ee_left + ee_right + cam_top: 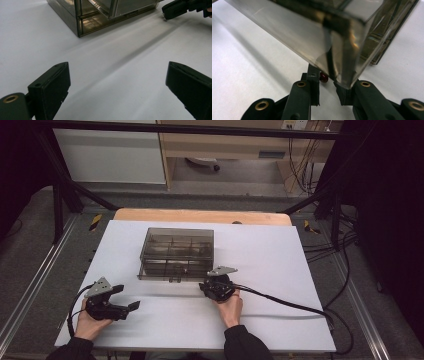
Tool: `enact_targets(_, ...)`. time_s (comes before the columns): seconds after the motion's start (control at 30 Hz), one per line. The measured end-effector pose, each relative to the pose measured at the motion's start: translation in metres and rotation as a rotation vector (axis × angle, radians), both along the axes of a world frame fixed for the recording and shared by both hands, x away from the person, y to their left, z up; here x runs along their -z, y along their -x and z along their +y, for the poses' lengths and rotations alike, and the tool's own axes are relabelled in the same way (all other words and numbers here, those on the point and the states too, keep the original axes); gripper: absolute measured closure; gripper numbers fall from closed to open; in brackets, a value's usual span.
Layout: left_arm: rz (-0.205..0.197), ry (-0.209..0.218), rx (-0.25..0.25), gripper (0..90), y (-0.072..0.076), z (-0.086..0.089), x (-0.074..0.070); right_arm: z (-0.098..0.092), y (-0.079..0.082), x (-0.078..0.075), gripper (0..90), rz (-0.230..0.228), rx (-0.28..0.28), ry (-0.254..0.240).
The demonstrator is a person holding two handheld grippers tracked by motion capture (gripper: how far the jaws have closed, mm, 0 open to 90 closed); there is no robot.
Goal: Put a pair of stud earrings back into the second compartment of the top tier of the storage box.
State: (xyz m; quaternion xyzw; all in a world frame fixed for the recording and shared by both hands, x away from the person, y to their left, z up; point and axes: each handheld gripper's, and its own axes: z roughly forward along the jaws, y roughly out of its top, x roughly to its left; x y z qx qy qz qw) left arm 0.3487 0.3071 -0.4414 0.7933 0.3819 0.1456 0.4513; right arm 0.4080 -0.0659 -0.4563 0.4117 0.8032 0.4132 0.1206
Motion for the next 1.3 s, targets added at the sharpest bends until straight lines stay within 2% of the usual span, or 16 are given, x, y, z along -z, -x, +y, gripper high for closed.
enact_targets(0.33, 0.000, 0.000, 0.000, 5.5, 0.000, 0.000, 0.000, -0.003, 0.007, -0.004, 75.0, 0.001, -0.029, 0.026)
enact_targets(1.17, 0.000, -0.003, 0.001, 5.5, 0.000, -0.001, 0.000, -0.015, 0.047, -0.032, 75.0, -0.031, -0.100, -0.050)
enact_targets(1.3, 0.001, -0.003, 0.001, 5.5, 0.000, -0.001, 0.000, -0.018, 0.053, -0.039, 75.0, -0.032, -0.107, -0.074)
